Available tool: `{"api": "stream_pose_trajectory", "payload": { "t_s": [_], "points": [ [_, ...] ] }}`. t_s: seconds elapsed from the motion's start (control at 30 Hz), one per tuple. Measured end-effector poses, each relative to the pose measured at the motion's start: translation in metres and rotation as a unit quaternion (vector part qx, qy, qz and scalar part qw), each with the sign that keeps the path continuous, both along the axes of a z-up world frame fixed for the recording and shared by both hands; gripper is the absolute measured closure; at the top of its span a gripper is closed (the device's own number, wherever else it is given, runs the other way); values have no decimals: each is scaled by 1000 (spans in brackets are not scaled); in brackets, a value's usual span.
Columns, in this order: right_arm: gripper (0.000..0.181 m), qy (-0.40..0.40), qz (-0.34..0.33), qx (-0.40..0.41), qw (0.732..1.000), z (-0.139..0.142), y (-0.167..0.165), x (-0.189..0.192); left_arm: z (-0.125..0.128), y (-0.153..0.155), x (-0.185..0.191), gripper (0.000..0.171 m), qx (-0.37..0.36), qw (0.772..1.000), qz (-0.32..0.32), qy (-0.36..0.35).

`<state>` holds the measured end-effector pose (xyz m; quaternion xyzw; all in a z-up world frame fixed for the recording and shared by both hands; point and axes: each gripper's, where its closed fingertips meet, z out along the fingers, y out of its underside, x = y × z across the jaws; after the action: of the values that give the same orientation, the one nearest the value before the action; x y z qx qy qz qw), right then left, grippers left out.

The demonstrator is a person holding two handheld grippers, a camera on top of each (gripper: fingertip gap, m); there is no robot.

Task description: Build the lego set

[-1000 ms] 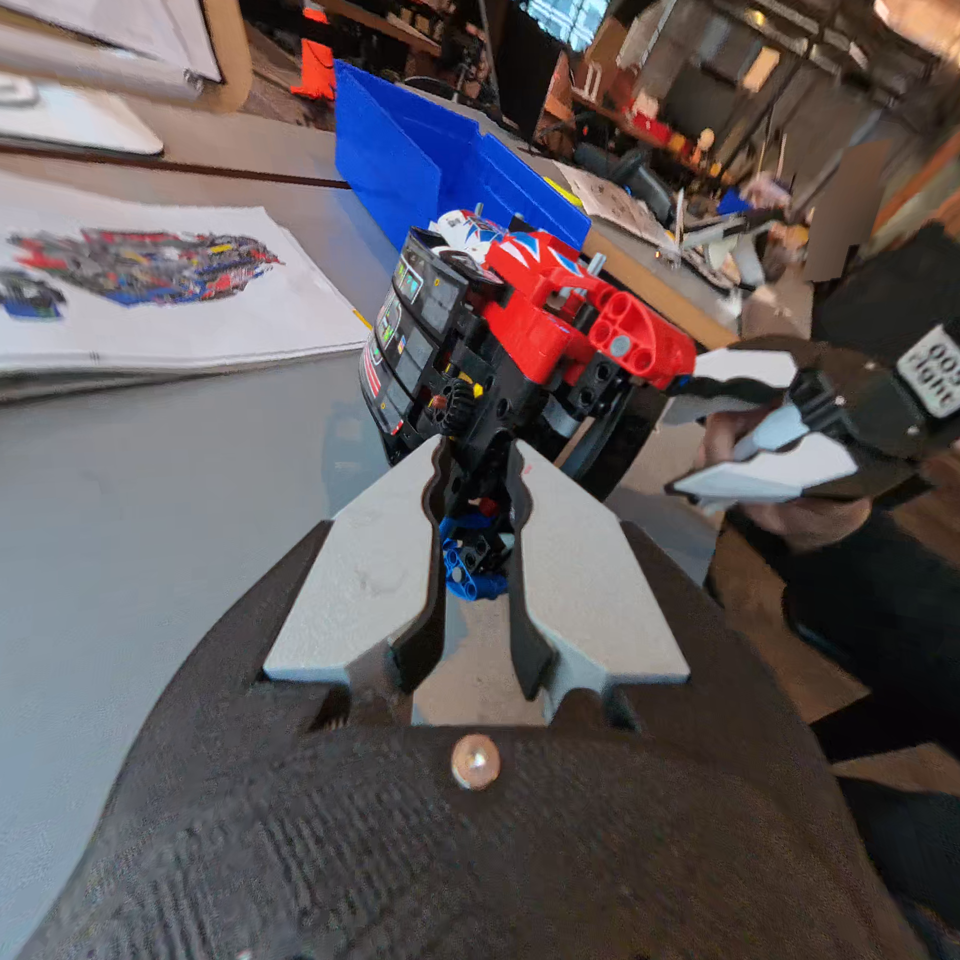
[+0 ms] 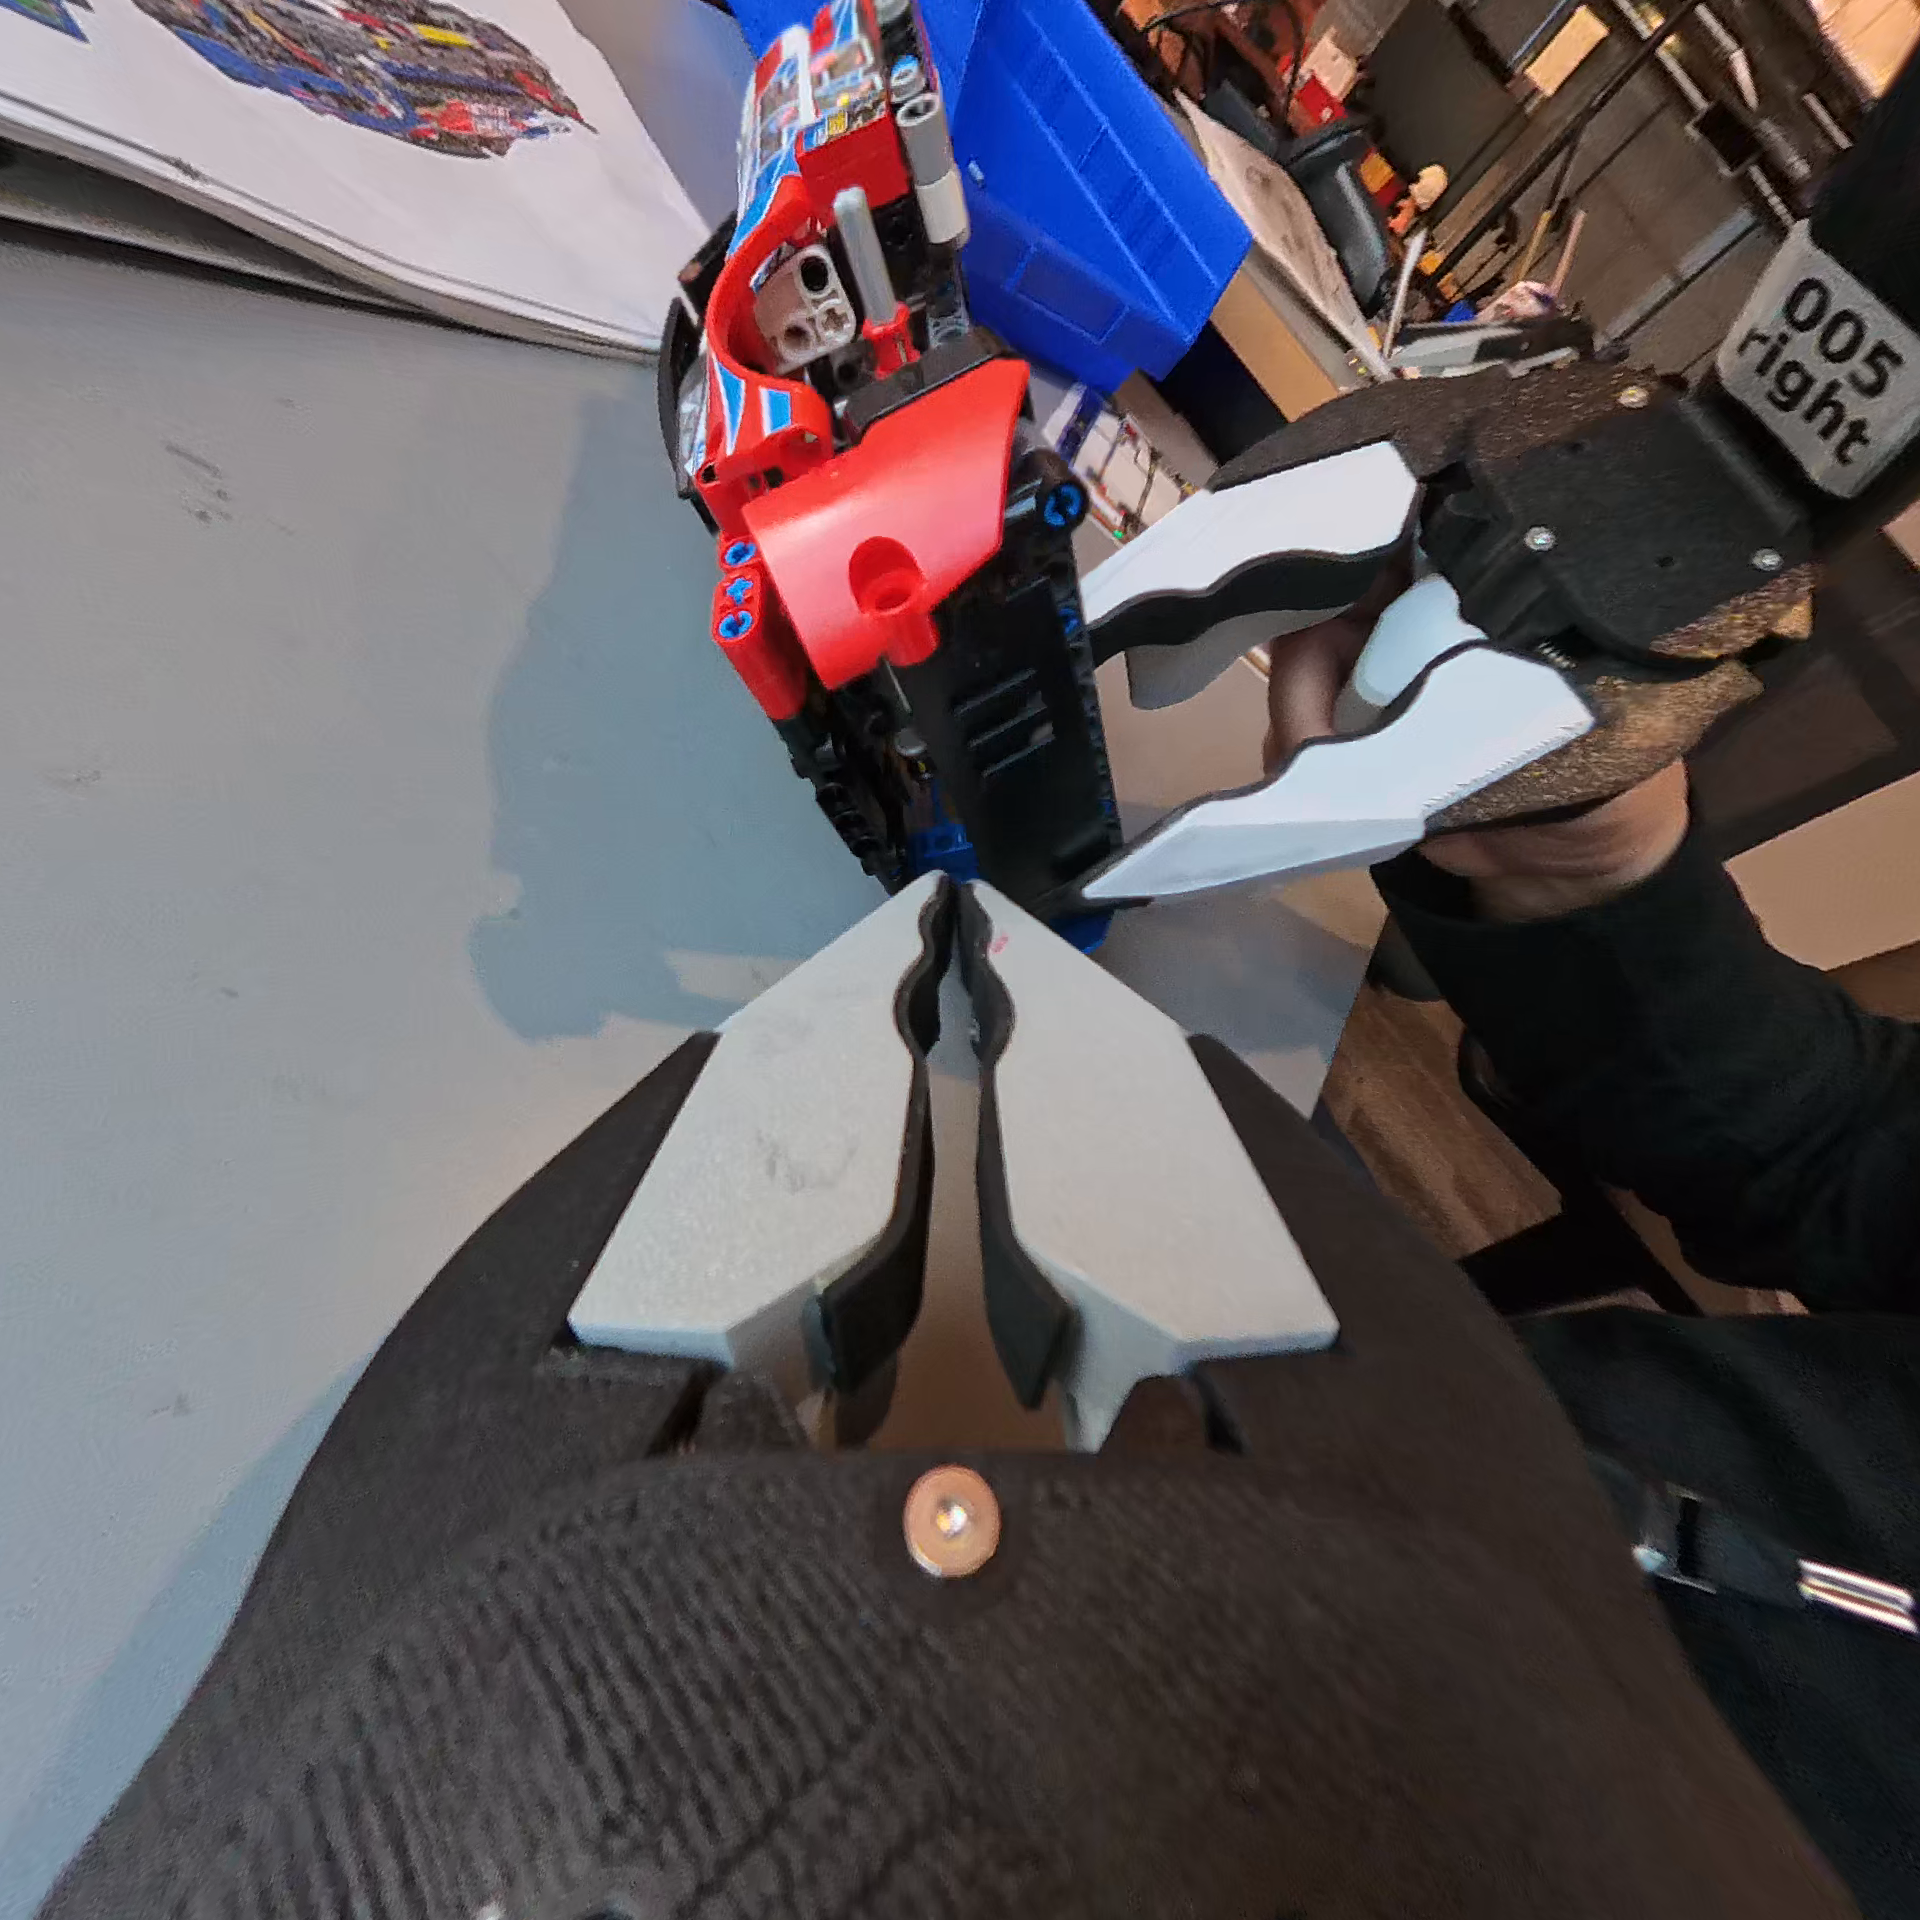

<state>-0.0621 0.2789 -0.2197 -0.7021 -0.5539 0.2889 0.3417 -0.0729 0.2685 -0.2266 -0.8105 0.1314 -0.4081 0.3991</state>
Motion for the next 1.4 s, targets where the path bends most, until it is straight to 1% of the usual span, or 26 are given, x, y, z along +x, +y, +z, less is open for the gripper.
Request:
{"api": "stream_pose_trajectory", "payload": {
  "t_s": [0.07, 0.2, 0.23, 0.37, 0.4, 0.47, 0.53, 0.57, 0.67, 0.7, 0.77, 0.87, 0.9, 0.97, 1.07, 1.13, 1.23, 1.3, 1.4],
  "points": [
    [135, 3, -3, -11, 1000, 2, 2, 0, 3, 2, -1, 171, 3, 1000, -11, -12],
    [135, 8, -1, -19, 1000, 4, 3, -1, 8, 3, -7, 161, 9, 999, -39, -32],
    [135, 9, 0, -18, 1000, 4, 3, -2, 11, 3, -8, 153, 16, 998, -49, -38],
    [135, 11, 11, -10, 1000, 1, 5, -6, 18, 1, -2, 149, 37, 994, -89, -52],
    [134, 13, 18, -9, 1000, 1, 6, -6, 18, 1, 1, 146, 31, 993, -93, -59],
    [132, 20, 37, -21, 999, 2, 5, -7, 17, 5, 5, 148, 14, 993, -94, -72],
    [124, 33, 60, -40, 997, 6, 3, -7, 21, 9, 8, 152, -2, 990, -89, -108],
    [124, 35, 65, -40, 996, 7, 5, -6, 23, 11, 10, 154, -14, 987, -84, -133],
    [132, 27, 72, -28, 997, 11, 12, 2, 28, 11, 15, 157, -50, 976, -81, -197],
    [133, 30, 69, -17, 997, 15, 14, 7, 30, 11, 16, 158, -61, 971, -78, -216],
    [128, 41, 61, -4, 997, 22, 19, 19, 33, 12, 16, 159, -86, 961, -69, -255],
    [126, 25, 32, 13, 999, 22, 32, 45, 36, 17, 11, 160, -105, 947, -49, -300],
    [126, 22, 22, 16, 999, 21, 36, 53, 35, 18, 9, 159, -107, 947, -44, -299],
    [126, 21, 25, 9, 999, 14, 32, 63, 34, 18, 8, 161, -110, 948, -36, -297],
    [126, 42, 39, -10, 998, 7, 18, 60, 27, 15, 11, 163, -120, 953, -32, -275],
    [126, 36, 32, -4, 999, 1, 18, 57, 25, 14, 12, 162, -124, 956, -32, -266],
    [126, 30, 44, -4, 999, -4, 11, 51, 17, 11, 12, 162, -142, 958, -31, -248],
    [126, 27, 47, 1, 999, -6, 8, 48, 7, 5, 12, 160, -156, 965, -32, -207],
    [126, 16, 48, 7, 999, -10, 6, 48, -5, -8, 6, 159, -142, 981, -51, -120]
  ]
}}
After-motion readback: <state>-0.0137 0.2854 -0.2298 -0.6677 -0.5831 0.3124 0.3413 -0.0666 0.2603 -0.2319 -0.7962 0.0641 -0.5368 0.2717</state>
